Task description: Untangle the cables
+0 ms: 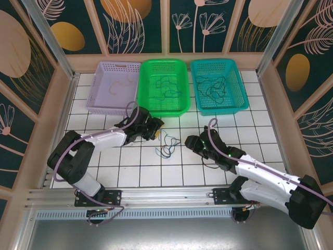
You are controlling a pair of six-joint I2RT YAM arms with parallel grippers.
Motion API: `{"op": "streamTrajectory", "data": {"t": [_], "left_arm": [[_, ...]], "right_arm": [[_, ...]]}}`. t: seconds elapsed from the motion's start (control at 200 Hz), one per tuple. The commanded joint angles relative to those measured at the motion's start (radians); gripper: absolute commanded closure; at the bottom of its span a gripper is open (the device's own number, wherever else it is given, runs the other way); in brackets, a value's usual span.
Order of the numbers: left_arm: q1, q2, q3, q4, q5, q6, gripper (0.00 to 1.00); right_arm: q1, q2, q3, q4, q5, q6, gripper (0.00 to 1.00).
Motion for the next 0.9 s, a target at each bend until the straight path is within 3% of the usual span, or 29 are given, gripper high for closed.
{"op": "streamTrajectory", "data": {"t": [0.0,0.075,0.14,0.35,0.535,0.701,0.896], "left_arm": [[-0.005,0.017,0.016,-0.001,-0.030,0.059,0.62],[-0.008,0.017,0.013,0.015,-0.047,0.085,0.70],[-0.011,0.026,0.018,0.016,-0.045,0.107,0.71],[-0.016,0.042,0.014,0.014,-0.035,0.152,0.58],[-0.020,0.095,0.046,0.029,-0.027,0.187,0.56],[-0.020,0.129,0.051,0.024,-0.022,0.200,0.63],[-0.020,0.150,0.064,0.009,-0.025,0.224,0.72]], "right_arm": [[0.002,0.024,-0.004,0.028,-0.037,0.055,0.50],[0.001,0.069,-0.009,0.072,-0.045,0.089,0.50],[-0.002,0.124,-0.020,0.162,-0.083,0.106,0.50],[-0.048,0.324,0.010,0.301,-0.159,0.156,0.54],[-0.102,0.445,0.034,0.374,-0.196,0.119,0.57],[-0.117,0.527,0.082,0.408,-0.226,0.089,0.61],[-0.110,0.521,0.077,0.438,-0.229,0.121,0.63]]}}
